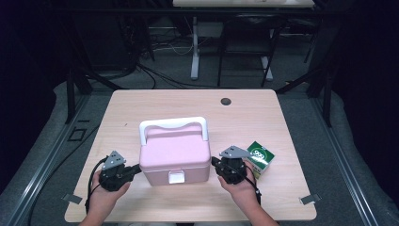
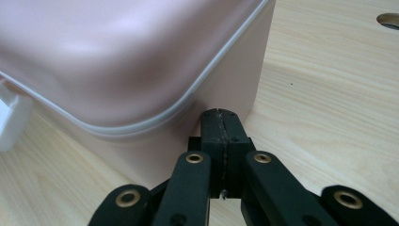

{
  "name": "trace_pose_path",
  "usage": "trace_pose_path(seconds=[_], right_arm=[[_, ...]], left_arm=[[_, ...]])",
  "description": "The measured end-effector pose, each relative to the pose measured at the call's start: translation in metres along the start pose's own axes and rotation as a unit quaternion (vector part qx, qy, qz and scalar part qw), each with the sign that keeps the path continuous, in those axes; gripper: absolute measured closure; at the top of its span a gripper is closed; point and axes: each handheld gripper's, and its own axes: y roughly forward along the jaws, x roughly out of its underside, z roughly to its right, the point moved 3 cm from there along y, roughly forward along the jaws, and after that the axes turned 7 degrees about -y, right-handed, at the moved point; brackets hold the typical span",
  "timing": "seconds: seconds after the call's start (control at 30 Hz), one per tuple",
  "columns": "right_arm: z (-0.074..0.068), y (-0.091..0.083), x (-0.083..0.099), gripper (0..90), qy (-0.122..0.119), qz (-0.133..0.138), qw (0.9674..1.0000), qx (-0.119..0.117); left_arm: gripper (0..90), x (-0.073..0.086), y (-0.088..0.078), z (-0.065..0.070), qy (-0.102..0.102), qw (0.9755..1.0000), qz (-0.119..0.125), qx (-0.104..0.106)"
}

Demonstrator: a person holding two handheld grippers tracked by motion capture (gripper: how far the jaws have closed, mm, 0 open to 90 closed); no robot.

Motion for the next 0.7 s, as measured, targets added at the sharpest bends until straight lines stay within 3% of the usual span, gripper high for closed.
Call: trace_pose_path(seconds=[0.7], right_arm=[[-0.013,-0.035,0.024,90.0,-0.009,0.002,0.9999,-0.007]], left_arm=[[90.0,0.007,-0.004,0.019,0.007,0.9998,-0.007,0.018]])
